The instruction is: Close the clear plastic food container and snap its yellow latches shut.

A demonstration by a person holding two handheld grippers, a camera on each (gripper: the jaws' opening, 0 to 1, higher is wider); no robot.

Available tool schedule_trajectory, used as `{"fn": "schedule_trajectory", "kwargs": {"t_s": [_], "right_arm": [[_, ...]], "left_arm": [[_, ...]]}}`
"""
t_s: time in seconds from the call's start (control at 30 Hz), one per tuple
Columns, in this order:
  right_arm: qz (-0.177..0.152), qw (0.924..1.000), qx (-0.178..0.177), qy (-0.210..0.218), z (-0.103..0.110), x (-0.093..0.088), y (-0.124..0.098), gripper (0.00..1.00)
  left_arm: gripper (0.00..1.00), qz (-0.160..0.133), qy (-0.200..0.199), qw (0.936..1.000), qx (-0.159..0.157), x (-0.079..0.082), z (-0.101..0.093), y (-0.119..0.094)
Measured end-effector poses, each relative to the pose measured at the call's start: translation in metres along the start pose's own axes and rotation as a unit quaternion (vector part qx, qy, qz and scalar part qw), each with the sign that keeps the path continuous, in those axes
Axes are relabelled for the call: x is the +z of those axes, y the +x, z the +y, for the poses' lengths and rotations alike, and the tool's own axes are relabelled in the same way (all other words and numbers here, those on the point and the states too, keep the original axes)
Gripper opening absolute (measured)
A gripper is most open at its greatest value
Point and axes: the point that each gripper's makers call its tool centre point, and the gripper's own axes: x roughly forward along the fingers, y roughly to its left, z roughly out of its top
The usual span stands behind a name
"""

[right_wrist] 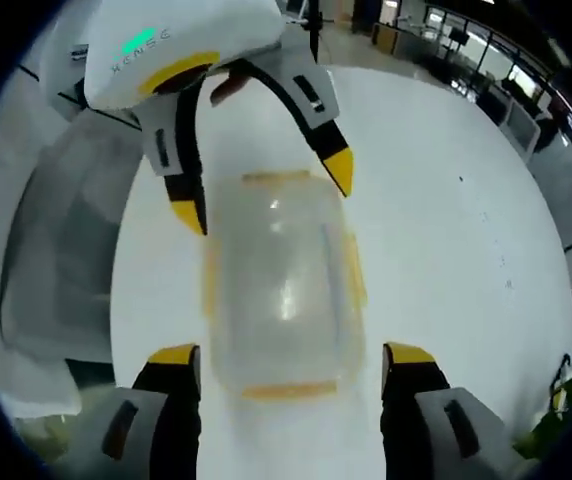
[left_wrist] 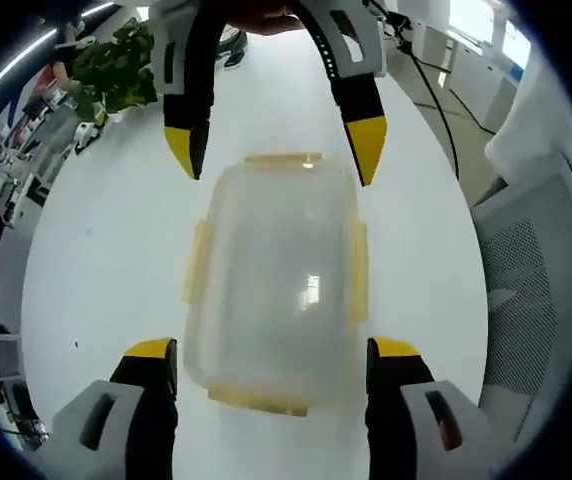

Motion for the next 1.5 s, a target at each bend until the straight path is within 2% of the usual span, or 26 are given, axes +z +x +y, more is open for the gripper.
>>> {"fn": "schedule_trajectory", "kwargs": {"t_s": [0.23, 0.8, 0.83, 0.87, 0.93, 0.97, 1.5], "right_arm": [[0.004, 0.9998, -0.019, -0.009, -0.005, -0.001, 0.005, 0.74], [0.003, 1.0, 0.003, -0.001, 0.0, 0.001, 0.01, 0.71], [0.013, 0.9999, 0.005, -0.007, 0.002, -0.002, 0.013, 0.7], [0.039, 0.9988, 0.001, -0.029, 0.003, -0.011, 0.016, 0.71], [0.038, 0.9975, -0.004, -0.059, 0.002, -0.01, 0.019, 0.72], [0.03, 0.9991, 0.0, -0.032, 0.005, -0.008, 0.02, 0.72], [0.031, 0.9991, 0.004, -0.03, 0.006, -0.007, 0.021, 0.71]], "left_arm": [[0.8, 0.008, 0.007, 0.9999, -0.008, 0.0, -0.001, 0.011], [0.81, 0.019, 0.017, 0.9996, -0.013, -0.003, 0.001, 0.019], [0.81, 0.019, 0.016, 0.9996, -0.013, -0.003, 0.001, 0.019], [0.81, 0.018, 0.016, 0.9996, -0.013, -0.003, 0.001, 0.019], [0.81, 0.018, 0.017, 0.9996, -0.013, -0.003, 0.001, 0.019], [0.81, 0.02, 0.019, 0.9995, -0.013, -0.004, 0.001, 0.019], [0.81, 0.022, 0.018, 0.9995, -0.014, -0.005, -0.001, 0.02]]}}
